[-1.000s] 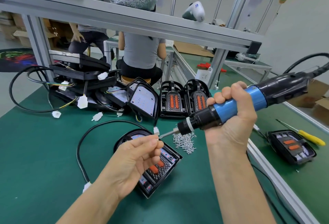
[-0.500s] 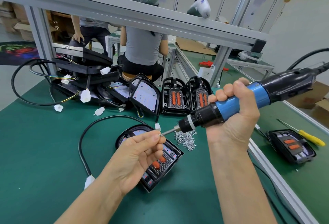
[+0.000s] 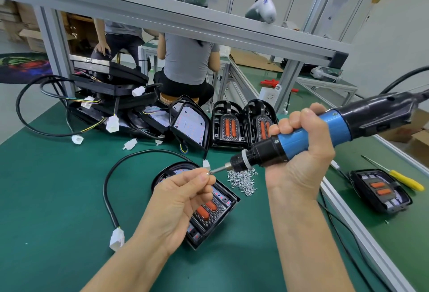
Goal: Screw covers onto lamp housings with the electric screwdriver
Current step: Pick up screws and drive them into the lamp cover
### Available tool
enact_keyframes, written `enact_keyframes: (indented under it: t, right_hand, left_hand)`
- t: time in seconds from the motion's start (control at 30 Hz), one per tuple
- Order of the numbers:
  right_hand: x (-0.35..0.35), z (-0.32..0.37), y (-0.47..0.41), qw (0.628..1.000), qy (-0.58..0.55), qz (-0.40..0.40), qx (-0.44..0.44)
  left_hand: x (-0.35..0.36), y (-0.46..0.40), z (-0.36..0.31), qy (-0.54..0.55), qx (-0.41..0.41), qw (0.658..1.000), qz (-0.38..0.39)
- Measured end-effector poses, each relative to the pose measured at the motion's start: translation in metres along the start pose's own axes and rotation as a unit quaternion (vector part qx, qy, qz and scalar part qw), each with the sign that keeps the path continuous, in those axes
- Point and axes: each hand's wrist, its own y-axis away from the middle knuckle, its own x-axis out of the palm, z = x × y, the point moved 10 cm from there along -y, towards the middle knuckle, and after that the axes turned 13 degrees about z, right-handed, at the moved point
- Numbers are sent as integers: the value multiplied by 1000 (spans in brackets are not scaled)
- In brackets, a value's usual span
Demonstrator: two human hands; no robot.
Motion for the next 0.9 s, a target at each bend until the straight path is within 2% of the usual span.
enact_keyframes:
  t: [0.23, 0.47, 0.7, 0.9]
  right_hand:
    - [1, 7, -2, 1000, -19, -2, -7]
    - [4, 9, -2, 1000, -3, 5, -11]
    - [-5, 5, 1, 999, -11, -26, -17]
    - [-10, 2, 6, 999, -3, -35, -22]
  left_hand:
    - [3, -1, -4, -22, 4, 1000, 13]
    - [7, -2, -1, 2, 12, 1000, 15]
    - [1, 4, -18, -100, 115, 988, -18]
    - [-2, -3, -15, -101, 121, 987, -5]
